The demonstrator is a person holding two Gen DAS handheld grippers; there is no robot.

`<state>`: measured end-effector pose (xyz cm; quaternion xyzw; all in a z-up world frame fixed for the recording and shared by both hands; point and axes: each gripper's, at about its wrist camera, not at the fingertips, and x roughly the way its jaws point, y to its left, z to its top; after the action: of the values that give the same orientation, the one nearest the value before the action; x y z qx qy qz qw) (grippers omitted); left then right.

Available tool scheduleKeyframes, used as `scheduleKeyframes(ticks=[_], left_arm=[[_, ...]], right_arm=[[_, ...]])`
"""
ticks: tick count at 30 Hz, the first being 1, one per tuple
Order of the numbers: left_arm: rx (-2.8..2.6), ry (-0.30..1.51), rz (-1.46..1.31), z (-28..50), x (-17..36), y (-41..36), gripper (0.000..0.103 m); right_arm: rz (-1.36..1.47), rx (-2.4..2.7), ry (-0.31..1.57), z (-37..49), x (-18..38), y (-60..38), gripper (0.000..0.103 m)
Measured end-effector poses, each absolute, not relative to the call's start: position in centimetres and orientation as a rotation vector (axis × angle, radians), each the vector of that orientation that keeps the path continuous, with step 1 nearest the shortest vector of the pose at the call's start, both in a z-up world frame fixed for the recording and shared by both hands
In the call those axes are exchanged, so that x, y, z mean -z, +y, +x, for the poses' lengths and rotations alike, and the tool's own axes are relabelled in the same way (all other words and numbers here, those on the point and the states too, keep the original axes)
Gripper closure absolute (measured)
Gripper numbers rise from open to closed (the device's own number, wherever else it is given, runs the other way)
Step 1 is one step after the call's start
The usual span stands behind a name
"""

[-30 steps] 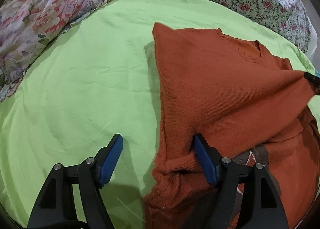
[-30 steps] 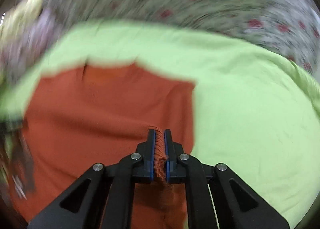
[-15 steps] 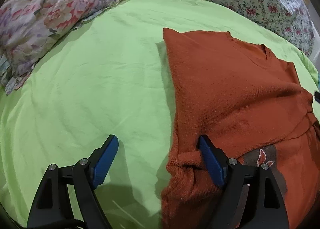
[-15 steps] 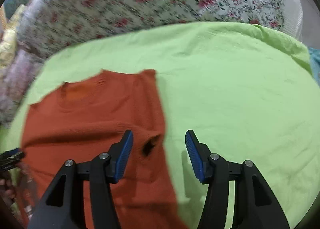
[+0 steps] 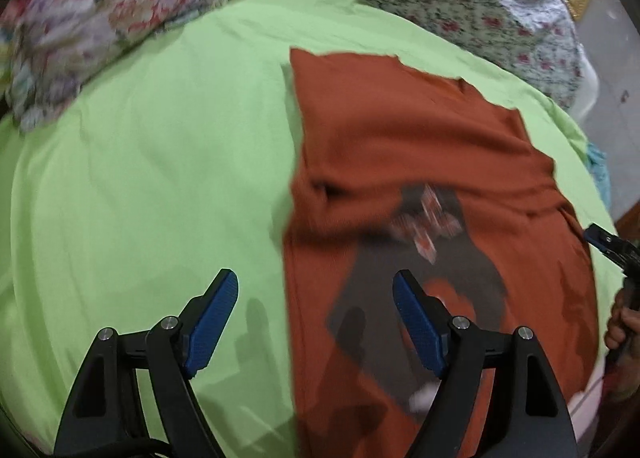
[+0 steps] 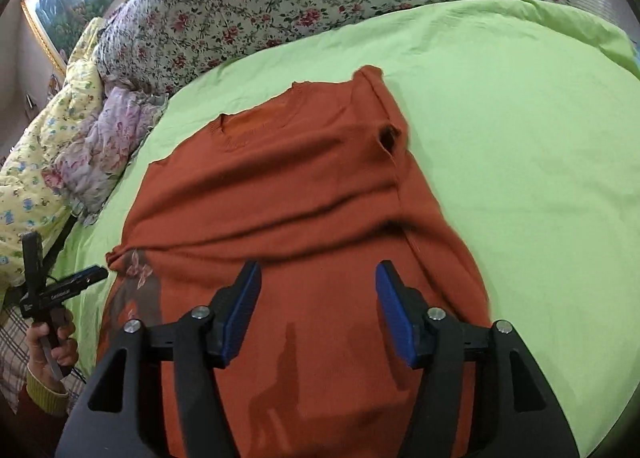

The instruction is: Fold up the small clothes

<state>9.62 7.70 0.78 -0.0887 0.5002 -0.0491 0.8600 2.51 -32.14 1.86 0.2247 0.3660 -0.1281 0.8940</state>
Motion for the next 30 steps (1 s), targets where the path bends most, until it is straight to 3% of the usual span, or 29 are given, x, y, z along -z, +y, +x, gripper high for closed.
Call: scheduleKeyframes(ticks=[12,24,30], left_arm=[[0.15,1.105,-0.191,-3.0,1.7,5.8,0.022],[0.256,1.101,-0.206,-7.1,2.9,3.0,0.023],[0.252,1.09,-0.215,-7.0,3.1,3.1,0.034]], right_arm=[[0.512,0.337,0.724,-9.8,-0.9,-30.1,0.04],[0.574,0.354,0.729,-17.6,1.8,-27.8,0.038],[0.555,0.26,0.741,-16.8,2.6,-25.1,0.038]])
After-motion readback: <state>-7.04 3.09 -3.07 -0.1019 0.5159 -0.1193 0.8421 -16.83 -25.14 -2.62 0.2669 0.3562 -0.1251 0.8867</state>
